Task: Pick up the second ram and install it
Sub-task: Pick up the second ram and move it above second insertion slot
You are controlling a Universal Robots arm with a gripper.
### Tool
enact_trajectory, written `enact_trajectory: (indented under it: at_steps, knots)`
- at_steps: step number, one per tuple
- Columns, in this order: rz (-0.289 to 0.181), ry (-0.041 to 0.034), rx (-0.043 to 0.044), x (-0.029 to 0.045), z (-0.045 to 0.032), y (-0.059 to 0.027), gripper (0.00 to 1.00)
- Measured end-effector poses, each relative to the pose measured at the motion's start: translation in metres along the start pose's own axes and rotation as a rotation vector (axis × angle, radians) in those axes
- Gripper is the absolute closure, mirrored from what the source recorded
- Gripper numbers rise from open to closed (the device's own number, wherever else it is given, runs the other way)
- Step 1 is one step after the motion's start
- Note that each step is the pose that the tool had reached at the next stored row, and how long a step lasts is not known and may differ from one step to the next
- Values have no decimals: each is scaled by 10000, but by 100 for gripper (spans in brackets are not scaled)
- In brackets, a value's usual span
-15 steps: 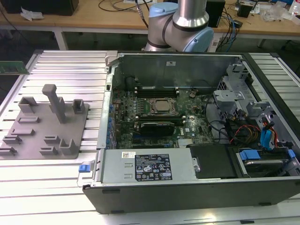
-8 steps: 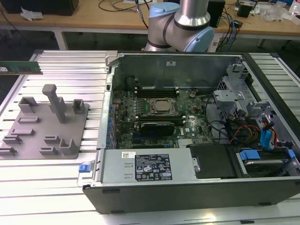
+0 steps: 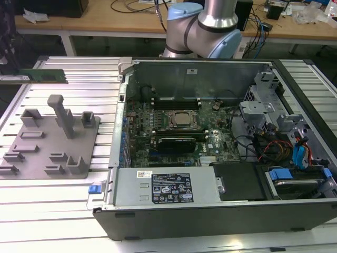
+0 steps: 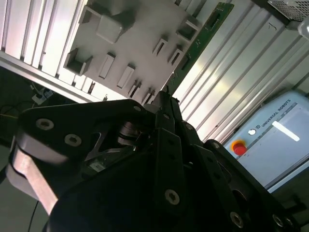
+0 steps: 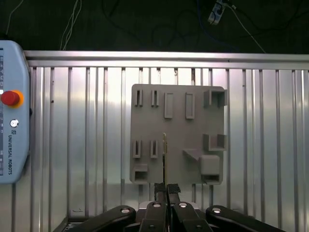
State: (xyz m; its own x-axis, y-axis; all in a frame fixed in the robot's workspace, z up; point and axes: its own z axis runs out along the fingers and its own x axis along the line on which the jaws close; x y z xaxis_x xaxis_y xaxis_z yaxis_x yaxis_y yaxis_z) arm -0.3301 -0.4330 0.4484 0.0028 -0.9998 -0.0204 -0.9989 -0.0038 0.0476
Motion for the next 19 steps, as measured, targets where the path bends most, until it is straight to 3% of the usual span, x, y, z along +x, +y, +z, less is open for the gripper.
enact_trajectory:
  at_steps: [2,3,15,19]
  knots:
    - [0,0,-1,0,-4,-76,90]
    - [0,0,-5,1,-9,-172,90]
    - [1,-1,-113,3,-35,-890,90]
    - [2,0,-143,4,-41,-1053,90]
